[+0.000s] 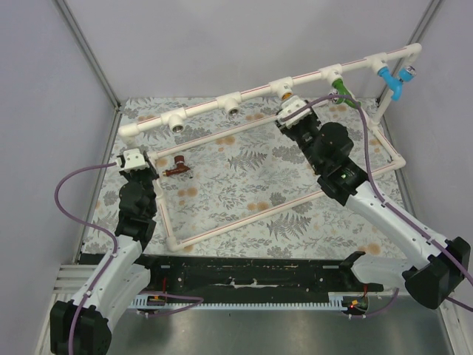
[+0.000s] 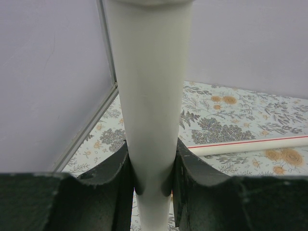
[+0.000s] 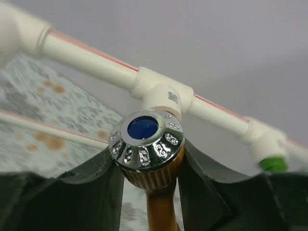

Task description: Install the water faucets

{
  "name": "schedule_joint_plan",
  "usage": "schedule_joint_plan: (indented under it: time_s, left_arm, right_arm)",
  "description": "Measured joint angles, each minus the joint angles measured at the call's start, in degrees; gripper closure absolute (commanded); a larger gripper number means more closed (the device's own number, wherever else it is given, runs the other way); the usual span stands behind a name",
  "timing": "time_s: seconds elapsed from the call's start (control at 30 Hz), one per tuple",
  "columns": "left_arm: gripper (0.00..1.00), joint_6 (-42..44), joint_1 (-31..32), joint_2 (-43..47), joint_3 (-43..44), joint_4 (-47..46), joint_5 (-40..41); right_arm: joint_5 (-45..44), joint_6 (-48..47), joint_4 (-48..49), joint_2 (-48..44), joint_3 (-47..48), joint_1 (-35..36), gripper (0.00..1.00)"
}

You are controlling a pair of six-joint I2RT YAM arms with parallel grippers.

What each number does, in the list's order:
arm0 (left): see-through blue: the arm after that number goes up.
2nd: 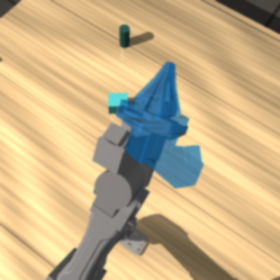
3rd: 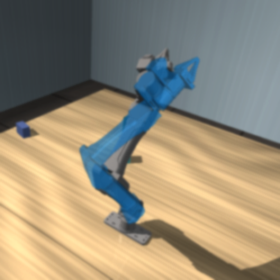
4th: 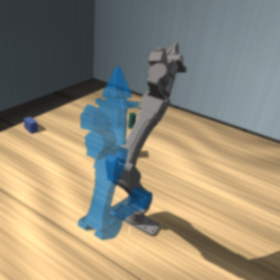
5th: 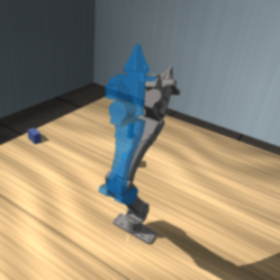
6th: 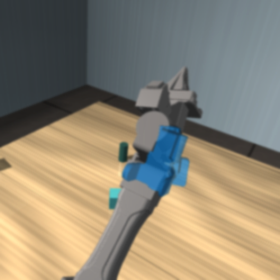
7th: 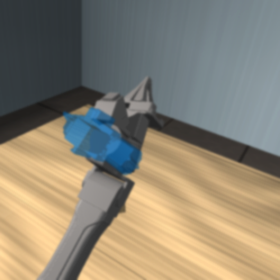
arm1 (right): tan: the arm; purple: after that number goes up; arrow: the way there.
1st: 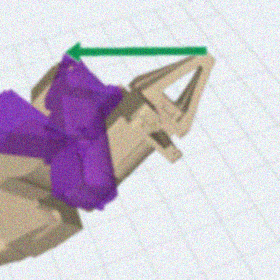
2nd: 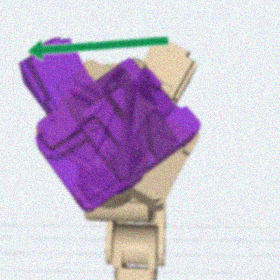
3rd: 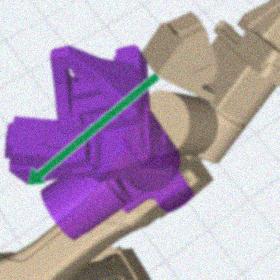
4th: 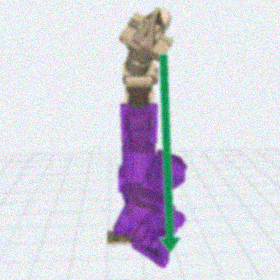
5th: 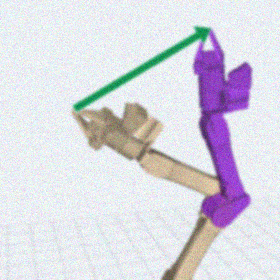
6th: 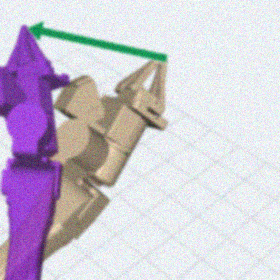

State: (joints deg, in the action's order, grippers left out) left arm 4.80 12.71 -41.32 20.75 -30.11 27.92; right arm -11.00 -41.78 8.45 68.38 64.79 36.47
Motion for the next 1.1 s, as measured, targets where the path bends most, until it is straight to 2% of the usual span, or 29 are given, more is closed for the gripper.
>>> schedule_joint_plan:
  time_s: [0.03,0.17,0.3,0.33,0.37,0.4,0.43,0.5,0.53,0.6,0.7,0.73,0.83,0.9,1.1]
  left_arm:
    - [0.98,0.00,0.00,0.00,0.00,-0.02,0.00]
    - [0.98,0.00,0.02,0.00,0.02,0.00,0.00]
    - [0.98,0.02,0.02,0.09,0.02,0.04,-0.02]
    - [0.98,0.02,0.02,0.15,0.02,0.13,0.02]
    - [0.98,0.02,0.02,0.22,0.02,0.20,-0.04]
    - [0.98,0.02,0.04,0.26,0.02,0.26,-0.02]
    - [0.98,0.02,0.07,0.26,0.02,0.28,0.00]
    - [0.98,0.02,0.07,0.31,0.02,0.31,0.00]
    - [0.98,0.02,0.09,0.35,0.02,0.37,-0.02]
    - [0.98,0.00,0.09,0.39,0.02,0.44,-0.11]
    - [0.98,0.00,0.11,0.44,0.02,0.46,-0.13]
    - [0.98,0.00,0.13,0.44,0.02,0.48,-0.13]
    - [0.98,0.00,0.17,0.44,0.02,0.48,-0.13]
    - [0.98,0.00,0.17,0.44,0.02,0.48,-0.15]
    - [0.98,0.00,0.17,0.44,0.02,0.50,-0.15]
  right_arm:
    - [-1.62,7.30,2.75,-0.20,-0.90,-0.15,1.00]
    - [-10.80,37.18,12.79,-0.66,-4.44,-0.48,1.00]
    - [-21.79,68.67,16.55,-1.31,-7.56,-0.85,1.00]
    - [-23.23,75.91,16.09,-1.64,-8.04,-1.07,0.93]
    - [-24.46,84.26,14.97,-2.01,-8.52,-1.44,0.81]
    - [-24.98,89.77,14.29,-2.25,-8.90,-1.73,0.73]
    - [-25.07,93.68,13.84,-2.40,-9.18,-1.99,0.61]
    - [-24.92,97.55,13.68,-2.84,-9.70,-2.23,0.43]
    - [-24.65,97.33,14.19,-3.17,-10.12,-2.25,0.34]
    - [-24.39,93.74,14.53,-4.39,-10.88,-2.25,0.23]
    - [-22.77,83.03,13.79,-7.52,-10.99,-2.56,0.02]
    - [-21.09,75.91,13.09,-8.83,-10.69,-2.60,0.02]
    - [-16.59,62.10,10.80,-12.83,-8.59,-2.80,0.02]
    - [-10.93,48.68,7.61,-14.88,-6.27,-2.91,0.02]
    - [6.88,6.08,-11.15,-18.43,1.20,-2.89,0.02]
